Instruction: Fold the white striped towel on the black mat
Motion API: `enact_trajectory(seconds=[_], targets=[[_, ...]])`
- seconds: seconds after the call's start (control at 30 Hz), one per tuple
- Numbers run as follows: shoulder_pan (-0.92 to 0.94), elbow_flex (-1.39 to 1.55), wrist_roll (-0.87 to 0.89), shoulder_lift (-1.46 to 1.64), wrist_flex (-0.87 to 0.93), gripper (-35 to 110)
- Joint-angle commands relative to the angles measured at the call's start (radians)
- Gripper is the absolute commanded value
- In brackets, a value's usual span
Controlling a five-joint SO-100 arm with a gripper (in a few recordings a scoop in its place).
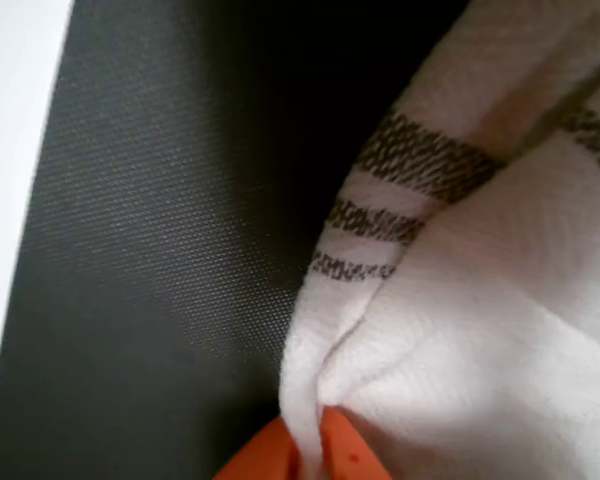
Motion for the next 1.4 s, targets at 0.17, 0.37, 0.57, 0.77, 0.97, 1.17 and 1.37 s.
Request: enact_trajectory(seconds=[0.17, 0.37, 0.57, 0.77, 0.97, 1.17, 1.37], targets=[[0.021, -0.009, -0.011, 0.117, 0.049, 0], [0.009, -0.021, 0.002, 0.141, 0.074, 0], [0.003, -0.031, 0.008, 0.164, 0.086, 0], [-0.009, -0.035, 0.012, 0.189, 0.094, 0], [-0.012, -0.029, 0.021, 0.212, 0.103, 0], [-0.006, -0.015, 0.012, 0.244, 0.112, 0], [0.006, -0.011, 0.011, 0.265, 0.120, 0]])
